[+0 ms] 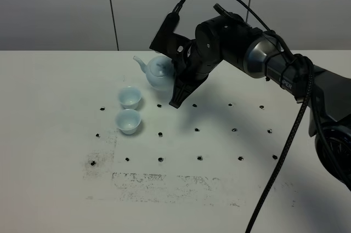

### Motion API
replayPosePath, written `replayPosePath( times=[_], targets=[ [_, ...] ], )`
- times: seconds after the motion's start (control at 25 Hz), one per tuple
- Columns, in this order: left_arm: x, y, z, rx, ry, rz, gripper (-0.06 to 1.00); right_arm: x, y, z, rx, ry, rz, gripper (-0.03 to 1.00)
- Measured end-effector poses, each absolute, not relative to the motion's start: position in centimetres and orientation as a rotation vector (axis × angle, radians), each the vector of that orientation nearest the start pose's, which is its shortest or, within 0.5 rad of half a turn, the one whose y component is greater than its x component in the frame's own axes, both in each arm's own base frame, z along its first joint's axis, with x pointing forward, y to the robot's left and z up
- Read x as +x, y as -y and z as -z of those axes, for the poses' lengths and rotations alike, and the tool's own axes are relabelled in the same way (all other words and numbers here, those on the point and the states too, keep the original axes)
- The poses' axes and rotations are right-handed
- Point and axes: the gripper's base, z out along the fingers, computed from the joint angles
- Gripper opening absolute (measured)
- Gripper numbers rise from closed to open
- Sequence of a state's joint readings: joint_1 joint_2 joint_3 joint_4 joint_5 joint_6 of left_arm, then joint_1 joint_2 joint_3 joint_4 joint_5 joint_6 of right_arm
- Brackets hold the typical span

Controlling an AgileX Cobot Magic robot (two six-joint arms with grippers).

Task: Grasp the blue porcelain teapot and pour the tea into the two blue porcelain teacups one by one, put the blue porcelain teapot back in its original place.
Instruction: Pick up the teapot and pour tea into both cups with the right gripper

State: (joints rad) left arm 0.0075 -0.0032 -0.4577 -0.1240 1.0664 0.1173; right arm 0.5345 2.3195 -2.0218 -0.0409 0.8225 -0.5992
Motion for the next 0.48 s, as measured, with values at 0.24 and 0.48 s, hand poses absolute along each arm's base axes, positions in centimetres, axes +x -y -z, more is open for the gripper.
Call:
replayPosePath(
  times=[0.24,0.48],
  targets=[
    [-0.1,1.0,-26.5,0.118,-2.080,0.074,0.51,44.2,-26.8,-19.2,-1.553,-2.105,0.208,0.04],
    [-0.1,1.0,-26.5,0.118,-2.080,0.074,0.51,43.6,-27.7,-19.2,-1.684,-2.008,0.316,0.04]
  ],
)
